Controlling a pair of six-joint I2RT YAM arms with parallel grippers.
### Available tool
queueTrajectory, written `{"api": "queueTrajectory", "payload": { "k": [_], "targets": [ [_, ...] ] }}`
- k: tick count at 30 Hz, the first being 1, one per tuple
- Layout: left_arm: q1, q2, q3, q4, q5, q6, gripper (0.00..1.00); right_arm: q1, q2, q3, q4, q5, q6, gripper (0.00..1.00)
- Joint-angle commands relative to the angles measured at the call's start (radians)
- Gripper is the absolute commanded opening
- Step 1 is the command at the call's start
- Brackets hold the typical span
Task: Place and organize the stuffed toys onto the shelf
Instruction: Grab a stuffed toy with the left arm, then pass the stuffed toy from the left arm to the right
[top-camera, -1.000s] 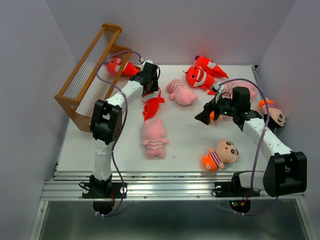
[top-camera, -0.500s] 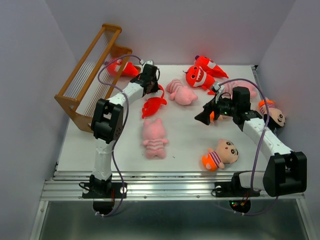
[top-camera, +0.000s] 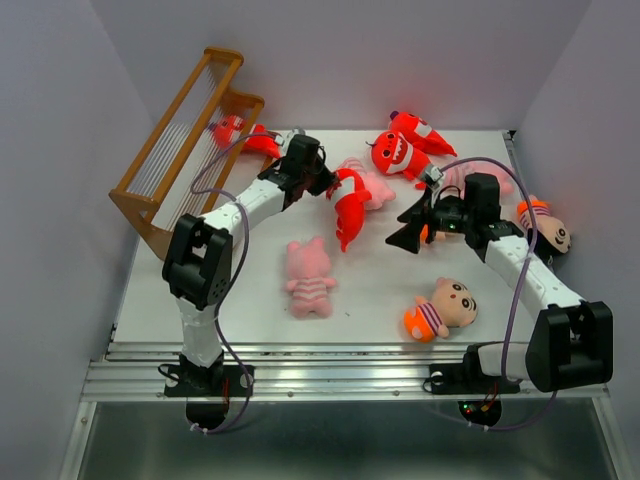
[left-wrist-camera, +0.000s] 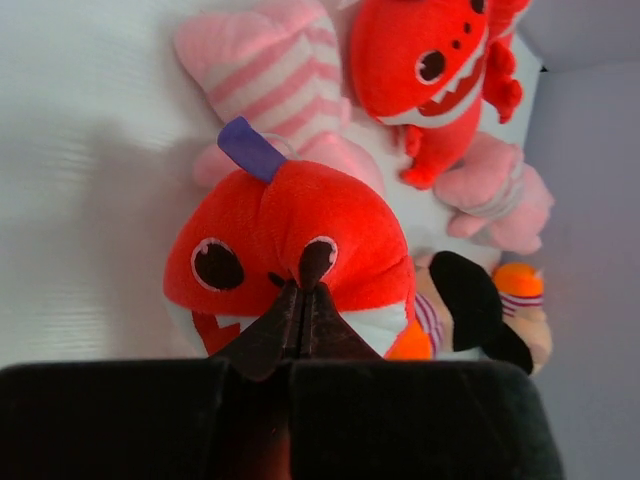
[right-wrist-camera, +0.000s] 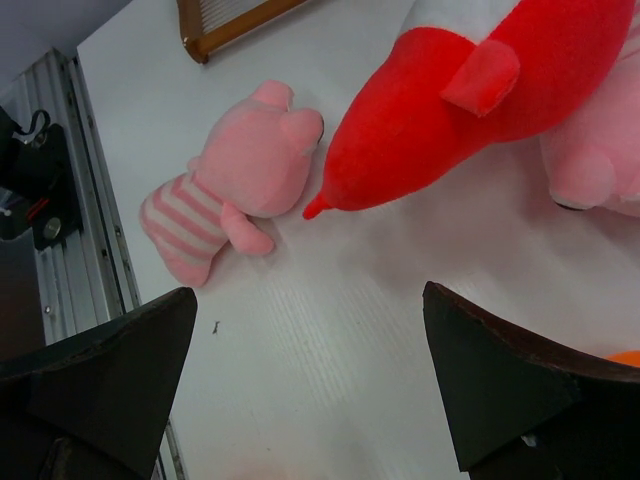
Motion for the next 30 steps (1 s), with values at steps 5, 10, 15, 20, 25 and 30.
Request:
{"api": "queueTrajectory", "payload": {
  "k": [5, 10, 15, 20, 25, 30],
  "targets": [
    [-0.126, -0.065, 0.072, -0.071, -0.170, -0.306, 0.00, -0.005, -0.011, -0.046, 0.180, 0.129, 0.199, 1.00],
    [-0.203, -0.012, 0.202, -0.253, -0.260, -0.349, 0.00, -0.005, -0.024, -0.051, 0.196, 0.260, 0.252, 1.00],
    [-0.254, -0.004, 0.231, -0.282, -0.313, -0.372, 0.00, -0.005, -0.019, -0.057, 0.213, 0.278, 0.272, 1.00],
    [-0.301, 0.019, 0.285, -0.309, -0.350, -0.376, 0.00, -0.005, -0.015, -0.058, 0.213, 0.281, 0.261, 1.00],
    [-0.326, 0.021, 0.281, -0.304, -0.344, -0.379, 0.00, -0.005, -0.004, -0.060, 0.211, 0.278, 0.255, 0.87],
    [-0.353, -0.005, 0.267, -0.278, -0.345, -0.371, 0.00, -0.005, 0.030, -0.045, 0.188, 0.261, 0.236, 0.45]
  ]
}}
